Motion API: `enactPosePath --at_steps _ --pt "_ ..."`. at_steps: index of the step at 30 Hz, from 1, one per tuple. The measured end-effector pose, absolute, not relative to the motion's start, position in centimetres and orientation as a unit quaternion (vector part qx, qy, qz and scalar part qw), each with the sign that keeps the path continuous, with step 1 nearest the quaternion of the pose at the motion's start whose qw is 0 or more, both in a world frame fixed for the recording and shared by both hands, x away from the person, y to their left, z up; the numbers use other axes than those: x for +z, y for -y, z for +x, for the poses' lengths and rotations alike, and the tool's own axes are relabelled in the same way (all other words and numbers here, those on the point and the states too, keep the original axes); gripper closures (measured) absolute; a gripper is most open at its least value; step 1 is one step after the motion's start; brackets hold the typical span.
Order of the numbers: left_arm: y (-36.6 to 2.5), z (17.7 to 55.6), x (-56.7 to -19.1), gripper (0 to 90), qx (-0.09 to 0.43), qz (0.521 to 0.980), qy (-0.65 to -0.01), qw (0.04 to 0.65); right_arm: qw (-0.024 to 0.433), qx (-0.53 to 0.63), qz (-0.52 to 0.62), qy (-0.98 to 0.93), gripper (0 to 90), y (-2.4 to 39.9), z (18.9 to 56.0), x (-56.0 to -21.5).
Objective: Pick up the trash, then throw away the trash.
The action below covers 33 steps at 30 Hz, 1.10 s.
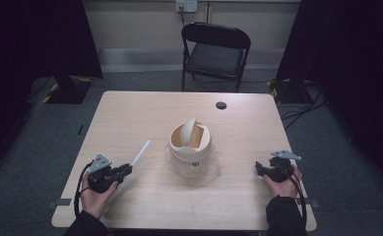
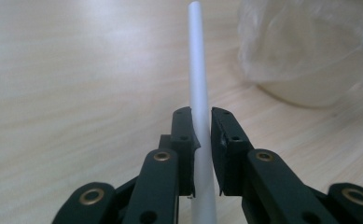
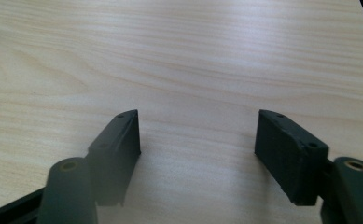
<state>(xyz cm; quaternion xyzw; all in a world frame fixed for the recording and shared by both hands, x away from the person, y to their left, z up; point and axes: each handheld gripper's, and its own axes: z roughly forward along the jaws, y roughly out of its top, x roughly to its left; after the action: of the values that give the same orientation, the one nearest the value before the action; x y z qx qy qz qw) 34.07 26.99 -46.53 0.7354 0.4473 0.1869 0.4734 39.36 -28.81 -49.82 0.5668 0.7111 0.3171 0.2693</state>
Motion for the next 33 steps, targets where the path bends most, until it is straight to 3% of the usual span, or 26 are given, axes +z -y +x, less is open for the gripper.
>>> enactPosePath --at_steps 5,17,33 --pt "-26.8 33.2 -44.9 79.9 0.214 0.719 -0.426 0.506 0.273 0.331 0.560 -0.709 34.0 28.8 39.1 -49.5" --pt "-26.2 32.0 -39.9 79.9 0.261 0.674 -0.371 0.583 0.287 0.430 0.521 -0.679 34.1 28.9 38.3 -45.1" --pt "-22.7 32.0 -36.1 79.9 0.247 0.673 -0.296 0.631 0.268 0.567 0.430 -0.649 33.0 25.5 36.2 -38.4"
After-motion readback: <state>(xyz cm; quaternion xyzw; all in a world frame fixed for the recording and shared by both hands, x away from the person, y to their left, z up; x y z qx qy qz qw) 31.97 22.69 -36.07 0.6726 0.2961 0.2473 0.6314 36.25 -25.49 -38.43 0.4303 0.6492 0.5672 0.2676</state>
